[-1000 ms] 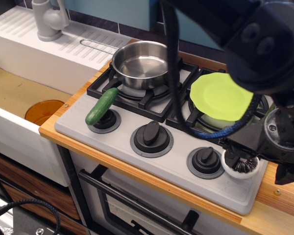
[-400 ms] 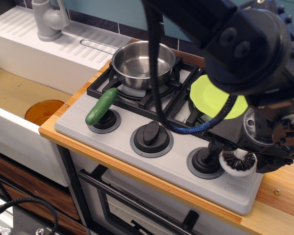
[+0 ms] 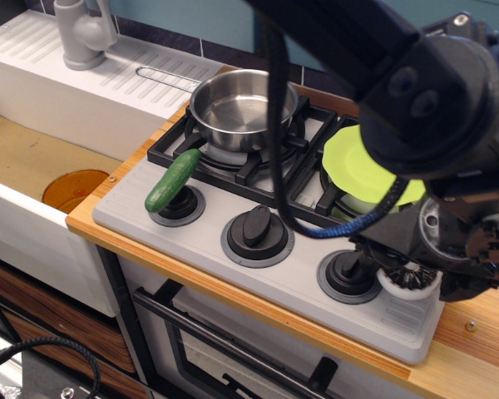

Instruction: Put mushroom on plate and pickle in pot or pan on stove

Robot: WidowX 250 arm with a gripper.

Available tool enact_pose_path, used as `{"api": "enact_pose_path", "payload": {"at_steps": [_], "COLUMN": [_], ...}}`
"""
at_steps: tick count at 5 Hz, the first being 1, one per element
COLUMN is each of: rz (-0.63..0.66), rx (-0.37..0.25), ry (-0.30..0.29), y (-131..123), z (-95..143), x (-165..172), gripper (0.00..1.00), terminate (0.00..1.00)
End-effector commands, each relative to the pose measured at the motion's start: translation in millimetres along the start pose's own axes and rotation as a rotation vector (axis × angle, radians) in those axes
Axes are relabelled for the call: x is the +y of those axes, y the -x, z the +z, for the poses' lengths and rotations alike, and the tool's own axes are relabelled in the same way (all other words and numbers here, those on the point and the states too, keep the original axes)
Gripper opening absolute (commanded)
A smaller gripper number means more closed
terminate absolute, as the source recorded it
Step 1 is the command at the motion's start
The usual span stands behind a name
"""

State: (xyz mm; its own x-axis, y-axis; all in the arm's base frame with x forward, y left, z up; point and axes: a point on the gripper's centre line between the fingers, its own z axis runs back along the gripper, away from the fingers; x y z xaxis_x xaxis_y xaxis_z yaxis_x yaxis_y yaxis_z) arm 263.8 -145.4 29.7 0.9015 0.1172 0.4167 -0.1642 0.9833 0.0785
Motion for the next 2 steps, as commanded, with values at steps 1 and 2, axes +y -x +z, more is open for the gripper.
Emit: {"api": "enact_pose_path", "payload": {"at_steps": [1, 2], "rz": [0.046, 0.046], "rx": [0.009, 0.026], "ry": [0.018, 0.018], "y": [-9.6, -11.3], "z": [9.9, 14.3], "x": [-16.0, -19.1], "gripper": [0.00, 0.00], "terminate": [0.00, 0.00]}}
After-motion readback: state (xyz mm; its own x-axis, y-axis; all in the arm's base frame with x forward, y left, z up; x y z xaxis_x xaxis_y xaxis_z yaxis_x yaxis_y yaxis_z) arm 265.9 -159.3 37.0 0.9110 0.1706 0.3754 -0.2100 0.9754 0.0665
